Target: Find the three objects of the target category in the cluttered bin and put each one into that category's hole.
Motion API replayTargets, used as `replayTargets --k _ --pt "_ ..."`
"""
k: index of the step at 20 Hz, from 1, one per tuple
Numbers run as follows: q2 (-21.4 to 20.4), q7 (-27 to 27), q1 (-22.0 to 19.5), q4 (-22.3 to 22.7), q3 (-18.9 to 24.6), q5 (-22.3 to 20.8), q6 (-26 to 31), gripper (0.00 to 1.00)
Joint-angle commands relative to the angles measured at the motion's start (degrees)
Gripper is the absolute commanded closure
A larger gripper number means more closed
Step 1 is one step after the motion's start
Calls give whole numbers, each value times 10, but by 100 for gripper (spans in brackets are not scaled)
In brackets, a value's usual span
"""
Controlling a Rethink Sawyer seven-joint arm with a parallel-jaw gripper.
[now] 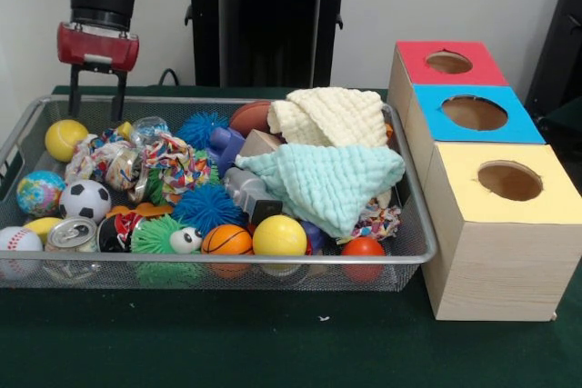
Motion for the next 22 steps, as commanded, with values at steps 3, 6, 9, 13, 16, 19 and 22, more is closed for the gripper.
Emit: replayTargets --k 3,6,9,13,16,19,22 --pt "-22 120 -76 46 192 9 147 0" --pt "-17 118 -108 65 231 33 163 0" --pt "-13 121 -140 88 273 68 184 0" --pt "-26 111 -120 110 265 115 208 0" --pt "-45 109 -99 126 255 141 208 0" --pt "-57 110 -88 139 248 164 203 0" --pt "-66 88 -50 126 209 159 200 0"
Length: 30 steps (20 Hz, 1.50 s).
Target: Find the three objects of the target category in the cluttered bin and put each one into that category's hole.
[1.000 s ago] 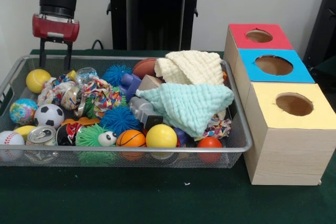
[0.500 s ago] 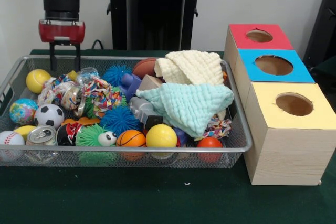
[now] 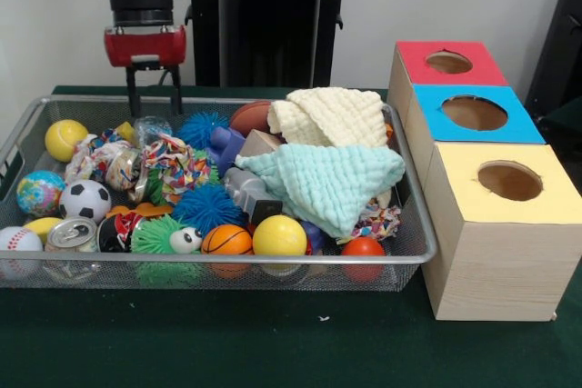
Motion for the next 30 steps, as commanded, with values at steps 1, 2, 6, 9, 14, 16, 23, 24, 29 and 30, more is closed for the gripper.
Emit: replayTargets --k 1,2,6,9,14,16,23,24,29,30 --pt "-25 79 70 -1 -3 25 40 0" --pt "-24 78 76 -7 -10 22 26 0" --pt "-30 78 70 -6 -2 19 25 0" --pt "-27 62 90 -24 -24 -2 17 0" --pt "-29 23 166 -82 -116 -33 -22 0" --pt "-28 12 189 -96 -140 -44 -29 0" --pt "-26 36 201 -112 -160 -53 -45 0" --pt "-31 42 191 -109 -146 -56 -38 0" --pt "-43 40 188 -106 -138 -66 -12 0" --pt "-46 40 185 -104 -133 -67 -9 0"
